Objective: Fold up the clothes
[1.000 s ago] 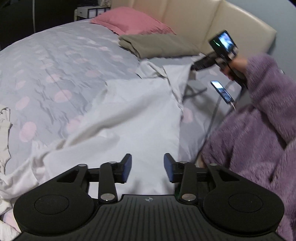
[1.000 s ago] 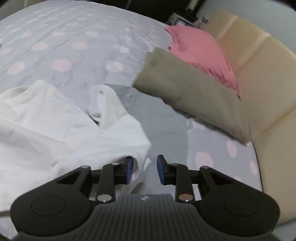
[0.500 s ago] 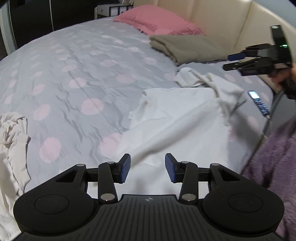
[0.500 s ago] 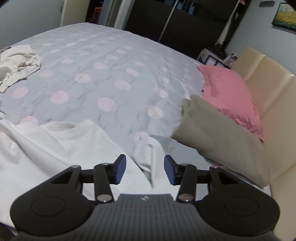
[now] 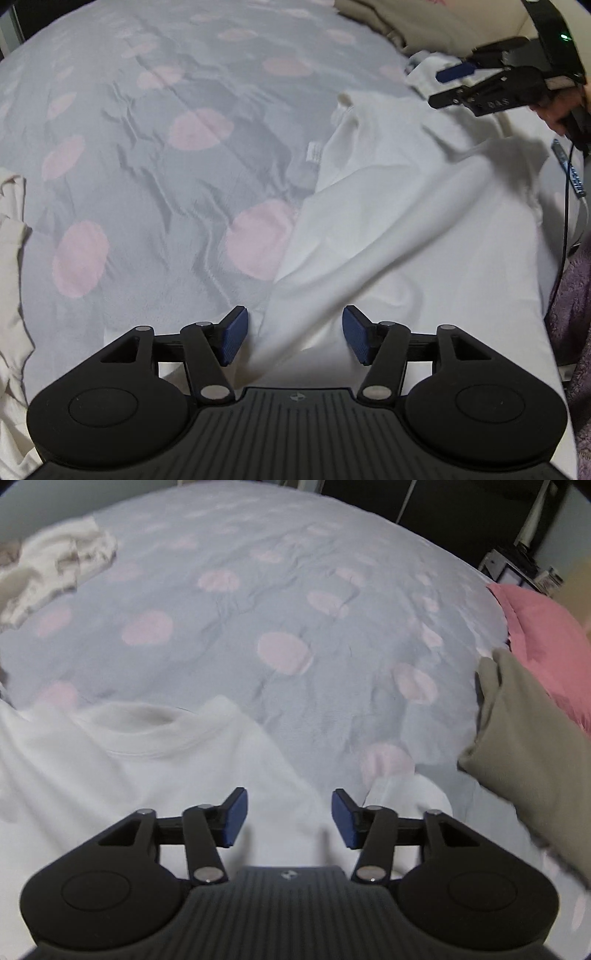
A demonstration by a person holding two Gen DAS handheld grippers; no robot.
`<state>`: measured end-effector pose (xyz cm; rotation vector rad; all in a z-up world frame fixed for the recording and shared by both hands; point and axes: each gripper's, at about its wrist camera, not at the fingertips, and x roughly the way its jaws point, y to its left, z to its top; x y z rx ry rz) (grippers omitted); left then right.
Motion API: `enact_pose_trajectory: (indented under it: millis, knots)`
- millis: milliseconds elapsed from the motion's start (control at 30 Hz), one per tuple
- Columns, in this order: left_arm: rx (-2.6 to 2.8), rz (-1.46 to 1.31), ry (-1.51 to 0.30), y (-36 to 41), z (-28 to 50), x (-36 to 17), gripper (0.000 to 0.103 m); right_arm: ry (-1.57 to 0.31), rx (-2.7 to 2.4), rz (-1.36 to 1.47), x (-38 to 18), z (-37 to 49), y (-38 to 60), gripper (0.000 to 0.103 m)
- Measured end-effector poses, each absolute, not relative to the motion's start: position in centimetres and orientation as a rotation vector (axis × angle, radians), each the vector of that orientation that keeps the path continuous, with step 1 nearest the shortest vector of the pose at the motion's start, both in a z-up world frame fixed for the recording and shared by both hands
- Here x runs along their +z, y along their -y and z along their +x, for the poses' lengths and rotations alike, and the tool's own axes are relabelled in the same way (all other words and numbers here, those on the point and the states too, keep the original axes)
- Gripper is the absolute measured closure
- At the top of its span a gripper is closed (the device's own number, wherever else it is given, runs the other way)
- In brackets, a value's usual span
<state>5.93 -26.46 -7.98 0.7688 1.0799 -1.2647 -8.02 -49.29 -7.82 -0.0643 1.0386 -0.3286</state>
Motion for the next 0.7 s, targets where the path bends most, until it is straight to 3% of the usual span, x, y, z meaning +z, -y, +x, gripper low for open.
enact_pose_trajectory:
  millis: [200,267,300,333,367,400,467,700]
  knots:
    - [-1.265,0.813,-1.102,26.8,5.5,-9.3,0.047,-1.152,-0.331,0.039,-11.0,-6.0,52.8,0.036]
    - [-1.268,0.812,-1.114,26.7,5.3,-9.5,0.052,-1.174,-0.339,0.147,-11.5,-6.2,53.4,0.042]
    - [-1.269,0.811,-1.119,26.7,5.2,-9.5,0.060,-1.183,-0.343,0.201,-11.8,-6.3,53.8,0.051]
    - [-1.271,0.809,-1.125,26.7,5.1,-9.6,0.070,-1.188,-0.345,0.220,-11.5,-6.4,53.7,0.079]
    - [-1.266,0.811,-1.120,26.6,5.1,-9.5,0.078,-1.192,-0.346,0.238,-11.1,-6.5,53.6,0.092]
    - [-1.262,0.813,-1.115,26.6,5.1,-9.4,0.086,-1.187,-0.339,0.239,-10.5,-6.6,53.3,0.097]
    - [-1.254,0.805,-1.101,26.6,5.1,-9.0,0.094,-1.146,-0.347,0.201,-8.7,-7.0,52.4,0.097]
    - [-1.177,0.645,-0.905,25.0,5.9,-3.3,0.098,-0.857,-0.469,0.141,-0.6,-9.4,50.2,0.098]
